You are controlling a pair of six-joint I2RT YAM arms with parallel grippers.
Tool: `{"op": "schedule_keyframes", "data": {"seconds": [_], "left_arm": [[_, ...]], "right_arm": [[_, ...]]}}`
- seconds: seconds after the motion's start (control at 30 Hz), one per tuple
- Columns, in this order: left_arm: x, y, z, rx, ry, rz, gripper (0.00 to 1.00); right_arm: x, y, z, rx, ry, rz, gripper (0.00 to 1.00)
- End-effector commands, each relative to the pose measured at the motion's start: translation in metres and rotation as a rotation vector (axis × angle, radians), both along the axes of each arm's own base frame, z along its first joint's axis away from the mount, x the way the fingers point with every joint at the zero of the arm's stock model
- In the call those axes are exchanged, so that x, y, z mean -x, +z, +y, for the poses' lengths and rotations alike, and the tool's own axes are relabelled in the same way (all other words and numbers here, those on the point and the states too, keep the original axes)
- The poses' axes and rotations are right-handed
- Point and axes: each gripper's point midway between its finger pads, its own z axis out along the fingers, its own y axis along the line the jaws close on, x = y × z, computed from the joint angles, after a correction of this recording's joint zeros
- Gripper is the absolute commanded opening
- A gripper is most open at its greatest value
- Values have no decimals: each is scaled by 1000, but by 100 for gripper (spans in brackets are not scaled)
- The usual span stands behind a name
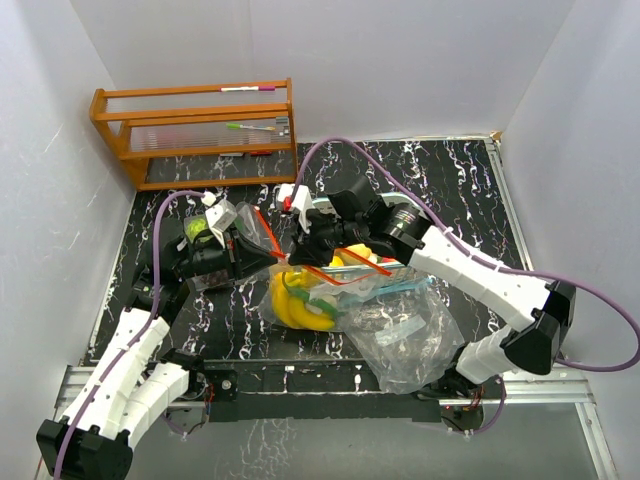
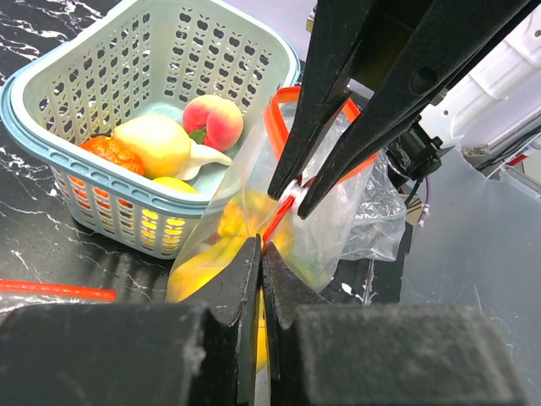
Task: Place the food in the zip-top bag and seal the zipper
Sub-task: Zip the zipper food storage bag at the center of the board.
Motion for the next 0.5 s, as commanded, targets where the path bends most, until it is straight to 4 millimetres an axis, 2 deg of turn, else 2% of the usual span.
{"op": "schedule_keyframes", "data": {"seconds": [0.0, 0.47], "left_arm": [[-6, 24, 3, 5, 29, -88, 0], [-28, 31, 13, 3, 176, -104, 0]], "right_arm": [[0, -1, -25, 39, -65, 4, 8], [-4, 14, -63, 69, -194, -63, 8]]}}
